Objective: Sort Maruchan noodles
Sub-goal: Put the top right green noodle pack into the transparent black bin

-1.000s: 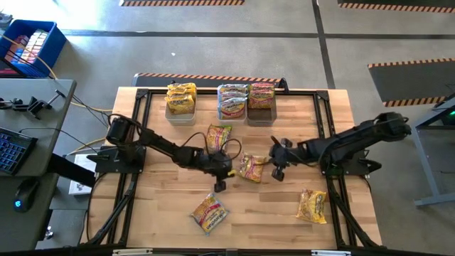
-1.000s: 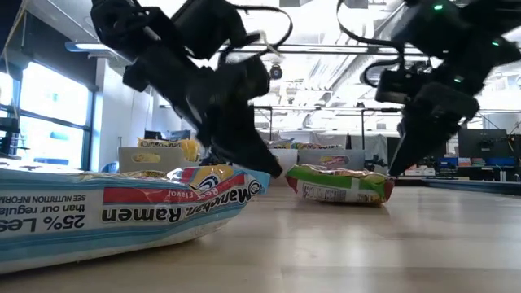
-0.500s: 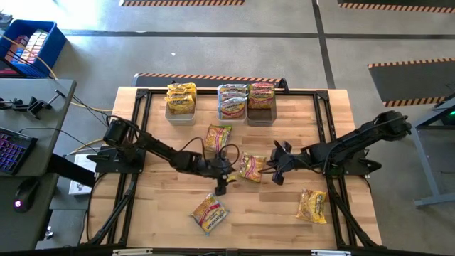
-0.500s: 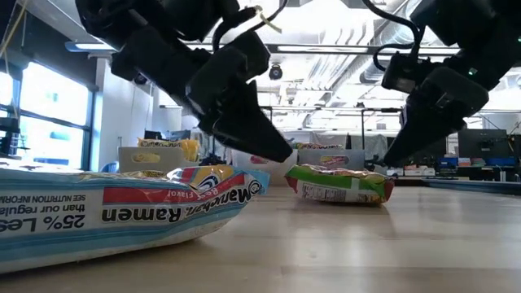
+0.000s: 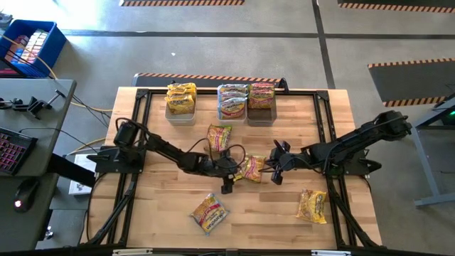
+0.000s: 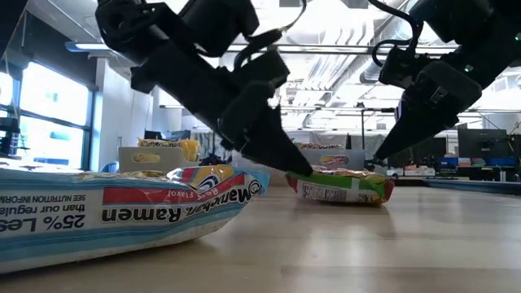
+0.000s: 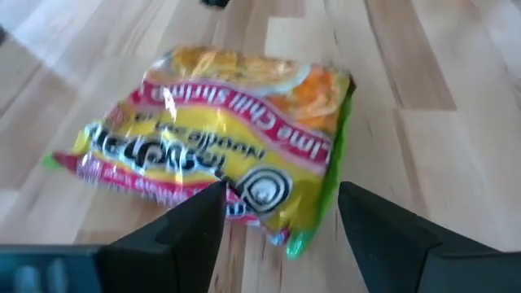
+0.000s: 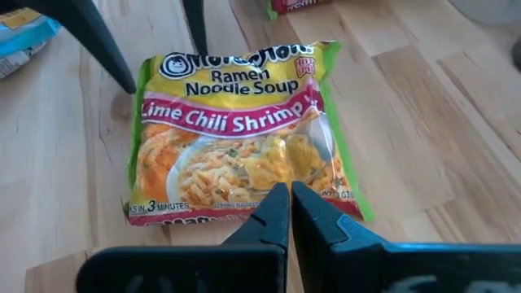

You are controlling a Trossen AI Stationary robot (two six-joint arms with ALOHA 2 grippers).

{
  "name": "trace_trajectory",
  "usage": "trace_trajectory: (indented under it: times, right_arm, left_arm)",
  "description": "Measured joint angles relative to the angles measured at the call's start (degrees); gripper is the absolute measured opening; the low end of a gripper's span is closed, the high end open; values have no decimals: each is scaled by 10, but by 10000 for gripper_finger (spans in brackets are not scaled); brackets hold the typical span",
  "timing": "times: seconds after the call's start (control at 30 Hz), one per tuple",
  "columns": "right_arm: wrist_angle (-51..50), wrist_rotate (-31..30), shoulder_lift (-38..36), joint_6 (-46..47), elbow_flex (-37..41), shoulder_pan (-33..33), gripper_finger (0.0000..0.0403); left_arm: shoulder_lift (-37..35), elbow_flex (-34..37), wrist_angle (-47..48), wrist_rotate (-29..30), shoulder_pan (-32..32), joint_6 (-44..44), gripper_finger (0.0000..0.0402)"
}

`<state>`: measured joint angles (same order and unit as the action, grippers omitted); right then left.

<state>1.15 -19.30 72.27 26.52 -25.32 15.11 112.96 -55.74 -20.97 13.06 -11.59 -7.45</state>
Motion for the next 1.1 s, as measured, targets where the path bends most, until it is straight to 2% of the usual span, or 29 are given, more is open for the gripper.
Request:
trace_trajectory:
  times: [0.13,0.23,0.47,0.57,0.67,0.83,0.93,1.1]
  right_arm:
    - [2,-1,0,0,0,0,0]
    - [3,-1,0,0,0,0,0]
    - [5,-2,0,-10,0,0,0]
    - [10,-22,0,-14,0,0,0]
    - [18,-29,0,-36,0,0,0]
    - [22,-20,0,-77,-6,-1,13]
    - [-9,-17,0,-113,-34,-7,45]
    - [-88,-1,0,-175,-101,-35,127]
  left_arm:
    - [9,-13,10,-1,8,2,225]
    - [10,-18,25,-5,16,2,201]
    - [10,-17,52,-5,20,83,95]
    - [10,-17,69,0,20,121,46]
    - [10,-17,79,45,20,158,8]
    - [7,-17,78,149,16,296,3]
    - [6,-17,58,190,10,399,1]
    - [6,-17,9,244,-1,536,1]
